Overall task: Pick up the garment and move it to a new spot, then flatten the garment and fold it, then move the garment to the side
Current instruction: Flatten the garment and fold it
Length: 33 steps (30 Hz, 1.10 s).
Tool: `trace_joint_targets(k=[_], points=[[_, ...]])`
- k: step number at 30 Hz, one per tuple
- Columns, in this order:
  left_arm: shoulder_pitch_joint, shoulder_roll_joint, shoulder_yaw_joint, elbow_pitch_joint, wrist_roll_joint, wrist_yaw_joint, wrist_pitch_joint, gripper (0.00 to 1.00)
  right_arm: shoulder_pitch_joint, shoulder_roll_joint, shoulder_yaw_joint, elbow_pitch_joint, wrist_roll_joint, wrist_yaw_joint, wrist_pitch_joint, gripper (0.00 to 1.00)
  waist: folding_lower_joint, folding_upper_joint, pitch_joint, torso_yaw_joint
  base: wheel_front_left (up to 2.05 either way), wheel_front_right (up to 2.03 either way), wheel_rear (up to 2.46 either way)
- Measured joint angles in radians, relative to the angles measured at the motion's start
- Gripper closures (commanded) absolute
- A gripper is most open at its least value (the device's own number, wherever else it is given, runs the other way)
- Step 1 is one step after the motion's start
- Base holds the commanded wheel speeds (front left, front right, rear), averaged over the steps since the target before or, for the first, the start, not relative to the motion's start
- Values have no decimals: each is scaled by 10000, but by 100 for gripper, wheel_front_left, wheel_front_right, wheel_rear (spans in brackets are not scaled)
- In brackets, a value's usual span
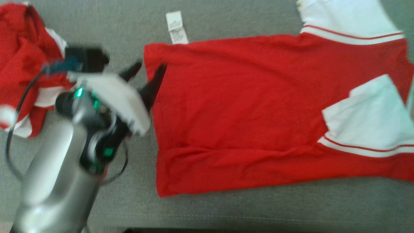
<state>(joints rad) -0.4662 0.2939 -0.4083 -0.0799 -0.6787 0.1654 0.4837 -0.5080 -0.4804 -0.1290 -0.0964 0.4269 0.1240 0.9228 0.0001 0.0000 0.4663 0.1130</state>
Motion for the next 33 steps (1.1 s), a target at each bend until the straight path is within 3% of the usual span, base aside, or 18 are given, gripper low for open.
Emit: trace_joint_targets(k=[8,14,33], points=[[-2471,-832,-401,2665,464,-368,-90,0,-2847,380,761,2685,-1505,0,-1018,0,2,0,1207,530,0,0,0],[-3289,-1158,-602,3459,522,-658,-130,0,-3575,648,1164,4314,-1747,0,-1783,0,0,0,1528,768,0,0,0],[-3470,-976,-897,3457,-69,-1137,1035,0,-4411,640,2272,5781,-1254,0,-2288,0,0,0,1182,751,0,0,0]])
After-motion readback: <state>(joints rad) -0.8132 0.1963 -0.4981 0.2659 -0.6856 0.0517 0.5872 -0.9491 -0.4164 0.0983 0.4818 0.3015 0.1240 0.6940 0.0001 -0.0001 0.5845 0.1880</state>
